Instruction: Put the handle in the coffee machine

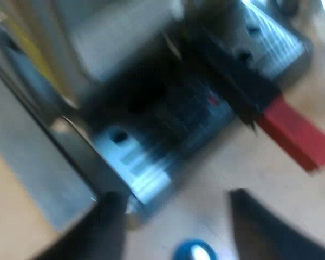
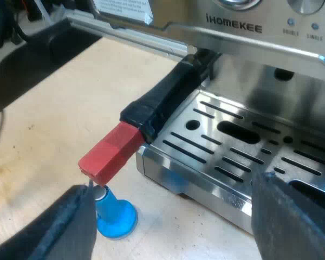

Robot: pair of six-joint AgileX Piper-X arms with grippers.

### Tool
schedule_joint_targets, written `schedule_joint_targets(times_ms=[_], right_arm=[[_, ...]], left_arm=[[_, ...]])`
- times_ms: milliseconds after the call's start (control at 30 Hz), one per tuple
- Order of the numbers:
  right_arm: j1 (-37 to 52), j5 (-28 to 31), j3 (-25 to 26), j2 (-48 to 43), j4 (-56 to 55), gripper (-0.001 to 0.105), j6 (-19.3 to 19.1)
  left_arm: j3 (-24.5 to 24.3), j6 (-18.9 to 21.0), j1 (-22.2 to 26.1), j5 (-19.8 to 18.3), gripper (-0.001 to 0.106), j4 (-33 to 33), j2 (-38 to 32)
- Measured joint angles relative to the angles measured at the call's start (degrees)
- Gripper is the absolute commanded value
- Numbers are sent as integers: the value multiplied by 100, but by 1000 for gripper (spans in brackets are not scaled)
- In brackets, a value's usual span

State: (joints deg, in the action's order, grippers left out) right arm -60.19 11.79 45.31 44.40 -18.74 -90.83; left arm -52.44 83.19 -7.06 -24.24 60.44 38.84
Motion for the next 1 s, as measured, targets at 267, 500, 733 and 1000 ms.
schedule_joint_targets(times_ms=[267,500,733,1000], right_arm=[[201,-35,892,32,-995,63,-87],[1418,-39,2096,326,-2295,63,-124],[2929,-357,2661,325,-3082,63,-124],[5157,-1505,2659,22,-3718,63,-668]], left_arm=[[-961,174,421,0,75,31,0],[-1516,319,434,0,75,-288,0],[-1620,426,434,0,75,-300,-36],[-1620,378,928,12,75,-46,-461]])
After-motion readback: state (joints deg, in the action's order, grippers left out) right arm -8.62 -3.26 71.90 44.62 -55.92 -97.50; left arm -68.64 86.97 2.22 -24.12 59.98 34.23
